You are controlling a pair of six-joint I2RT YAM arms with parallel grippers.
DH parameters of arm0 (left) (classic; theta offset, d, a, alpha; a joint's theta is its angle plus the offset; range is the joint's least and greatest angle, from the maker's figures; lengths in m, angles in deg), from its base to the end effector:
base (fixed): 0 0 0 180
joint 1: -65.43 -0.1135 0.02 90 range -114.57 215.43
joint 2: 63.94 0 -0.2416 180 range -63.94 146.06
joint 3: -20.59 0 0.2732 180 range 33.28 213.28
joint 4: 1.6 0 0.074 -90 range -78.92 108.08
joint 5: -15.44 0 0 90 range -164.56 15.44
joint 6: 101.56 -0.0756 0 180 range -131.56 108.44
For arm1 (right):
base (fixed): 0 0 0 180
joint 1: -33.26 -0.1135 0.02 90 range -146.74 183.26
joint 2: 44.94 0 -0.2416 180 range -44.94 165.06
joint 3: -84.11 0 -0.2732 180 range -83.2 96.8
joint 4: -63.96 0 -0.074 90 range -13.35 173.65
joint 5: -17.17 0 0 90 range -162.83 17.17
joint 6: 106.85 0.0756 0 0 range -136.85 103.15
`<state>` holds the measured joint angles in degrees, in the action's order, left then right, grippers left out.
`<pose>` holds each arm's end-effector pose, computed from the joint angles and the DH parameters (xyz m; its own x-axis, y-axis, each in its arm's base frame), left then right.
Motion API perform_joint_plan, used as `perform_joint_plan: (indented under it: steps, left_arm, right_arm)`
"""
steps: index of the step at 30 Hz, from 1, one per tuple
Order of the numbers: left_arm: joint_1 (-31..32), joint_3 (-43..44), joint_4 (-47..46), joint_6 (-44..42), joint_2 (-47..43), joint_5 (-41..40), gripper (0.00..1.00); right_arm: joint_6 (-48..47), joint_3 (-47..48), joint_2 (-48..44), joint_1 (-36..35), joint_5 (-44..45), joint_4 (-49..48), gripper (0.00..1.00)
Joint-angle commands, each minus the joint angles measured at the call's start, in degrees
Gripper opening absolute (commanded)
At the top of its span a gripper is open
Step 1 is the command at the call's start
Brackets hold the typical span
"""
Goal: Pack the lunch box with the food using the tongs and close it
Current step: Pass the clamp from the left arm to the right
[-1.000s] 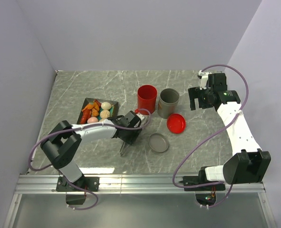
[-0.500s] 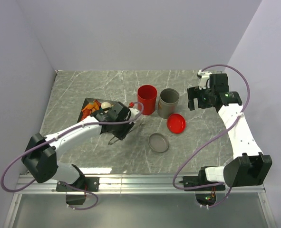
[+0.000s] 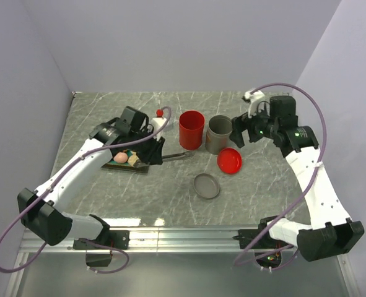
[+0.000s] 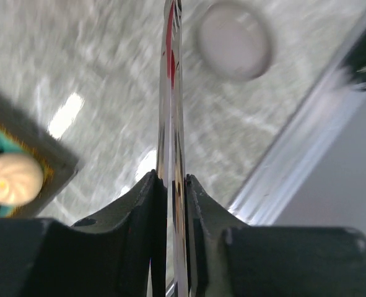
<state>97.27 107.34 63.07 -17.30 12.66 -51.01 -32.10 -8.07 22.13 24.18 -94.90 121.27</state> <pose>0.2526 -0.1924 0.2800 -0.6202 0.4931 -0.6100 0.7464 0.6102 -0.2657 0.2889 0.0749 0.3470 -0.4506 -0.3189 -0.8338 -0.5833 0.8122 0.0047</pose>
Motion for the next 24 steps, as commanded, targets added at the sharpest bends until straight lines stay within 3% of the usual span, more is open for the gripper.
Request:
perform_joint_plan:
  steps: [1,10,24]
  left_arm:
    - [-1.8,5.2,1.2,-0.9,-2.7,11.9,0.22]
    - [-5.0,6.9,-2.5,7.4,-1.9,23.7,0.14]
    - [-8.5,4.0,-5.3,11.7,-2.6,34.0,0.11]
  right_arm:
    - [-5.3,3.3,0.5,-5.4,-3.5,-2.2,1.00]
    - [-18.0,1.0,-3.7,-23.1,-0.2,-8.1,1.00]
    - [-30.5,-6.8,-3.3,-45.8,16.2,-16.8,1.00]
